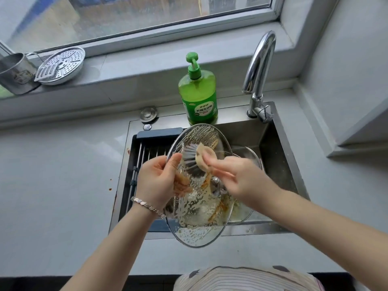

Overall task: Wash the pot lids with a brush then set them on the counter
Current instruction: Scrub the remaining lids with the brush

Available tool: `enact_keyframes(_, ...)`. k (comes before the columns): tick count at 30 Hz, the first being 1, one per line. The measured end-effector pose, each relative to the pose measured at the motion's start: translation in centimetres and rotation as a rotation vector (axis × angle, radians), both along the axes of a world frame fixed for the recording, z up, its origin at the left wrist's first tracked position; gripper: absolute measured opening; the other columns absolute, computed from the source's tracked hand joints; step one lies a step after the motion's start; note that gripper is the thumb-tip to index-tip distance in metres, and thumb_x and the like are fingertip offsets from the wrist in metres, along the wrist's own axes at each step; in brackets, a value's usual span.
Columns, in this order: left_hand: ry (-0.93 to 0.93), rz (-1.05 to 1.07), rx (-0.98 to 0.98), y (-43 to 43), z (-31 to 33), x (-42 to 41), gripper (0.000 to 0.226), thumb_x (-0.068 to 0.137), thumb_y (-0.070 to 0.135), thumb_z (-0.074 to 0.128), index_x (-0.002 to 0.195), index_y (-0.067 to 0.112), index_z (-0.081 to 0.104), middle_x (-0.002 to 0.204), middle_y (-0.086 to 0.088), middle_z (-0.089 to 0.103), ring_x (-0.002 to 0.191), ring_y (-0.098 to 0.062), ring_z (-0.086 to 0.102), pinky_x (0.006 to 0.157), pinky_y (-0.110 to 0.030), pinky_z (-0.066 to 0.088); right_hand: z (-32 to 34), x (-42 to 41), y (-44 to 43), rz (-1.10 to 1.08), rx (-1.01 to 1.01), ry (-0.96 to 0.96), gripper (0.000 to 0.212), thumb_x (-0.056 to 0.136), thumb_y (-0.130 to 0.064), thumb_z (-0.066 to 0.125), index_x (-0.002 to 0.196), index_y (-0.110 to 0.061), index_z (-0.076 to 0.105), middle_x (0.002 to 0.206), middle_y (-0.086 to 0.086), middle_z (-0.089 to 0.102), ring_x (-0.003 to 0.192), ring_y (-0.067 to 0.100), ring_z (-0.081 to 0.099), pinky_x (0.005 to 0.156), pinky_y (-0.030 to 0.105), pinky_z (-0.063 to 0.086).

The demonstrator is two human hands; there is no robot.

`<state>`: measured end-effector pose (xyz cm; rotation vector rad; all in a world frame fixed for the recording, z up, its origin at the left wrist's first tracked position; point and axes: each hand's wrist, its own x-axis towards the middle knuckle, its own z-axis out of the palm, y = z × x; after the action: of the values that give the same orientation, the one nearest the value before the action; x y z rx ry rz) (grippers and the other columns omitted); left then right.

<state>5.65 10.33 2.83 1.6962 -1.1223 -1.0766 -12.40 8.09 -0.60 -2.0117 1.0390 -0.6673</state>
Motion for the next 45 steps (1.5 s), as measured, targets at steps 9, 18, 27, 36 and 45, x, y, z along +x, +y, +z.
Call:
enact_keyframes(9,0.038,0.042,-0.024,0.3,0.8,0.7,0.029,0.087,0.023,0.054,0.068,0.001,0.051,0.05,-0.017,0.063,0.043,-0.03,0.064,0.038,-0.037,0.051,-2.3,-2.1,0.4,-0.069,0.011,-0.039,0.047,0.091,-0.01,0.052,0.13,-0.033,0.038,0.083,-0.003,0.065,0.074,0.013,0.059,0.068,0.034,0.052)
enact_keyframes(18,0.04,0.066,-0.071,0.0,0.5,0.4,0.033,0.088,0.023,0.055,0.066,0.0,0.051,0.05,-0.016,0.064,0.045,-0.031,0.065,0.04,-0.033,0.051,-3.2,-1.9,0.8,-0.174,0.072,-0.141,0.05,0.092,-0.012,0.052,0.13,-0.043,0.042,0.102,0.014,0.069,0.087,0.025,0.065,0.082,0.044,0.053)
enact_keyframes(27,0.062,0.248,-0.105,0.4,-0.5,-1.6,0.035,0.09,0.032,0.052,0.066,0.006,0.05,0.055,-0.017,0.065,0.049,-0.029,0.066,0.047,-0.04,0.055,-2.7,-2.2,-1.8,-0.73,0.859,-0.422,0.036,0.079,-0.044,0.067,0.082,-0.01,0.057,0.06,-0.003,0.047,0.041,0.004,0.036,0.037,0.016,0.029)
enact_keyframes(36,0.061,0.026,-0.117,2.6,-3.1,-2.5,0.028,0.082,0.032,0.053,0.074,0.006,0.055,0.065,-0.012,0.069,0.063,-0.024,0.07,0.055,-0.036,0.058,-3.5,0.8,-1.5,-0.709,0.679,-0.289,0.025,0.083,-0.04,0.062,0.083,-0.014,0.06,0.064,-0.006,0.06,0.056,0.01,0.055,0.056,0.027,0.041)
enact_keyframes(45,0.501,-0.545,0.527,-2.2,-0.1,2.5,0.066,0.07,-0.004,0.052,0.13,0.024,0.045,0.113,-0.024,0.064,0.097,-0.038,0.065,0.074,-0.044,0.057,-1.4,-2.5,-1.1,-0.351,0.197,0.179,0.035,0.076,-0.027,0.071,0.106,-0.018,0.056,0.092,0.001,0.067,0.085,0.023,0.06,0.075,0.036,0.047)
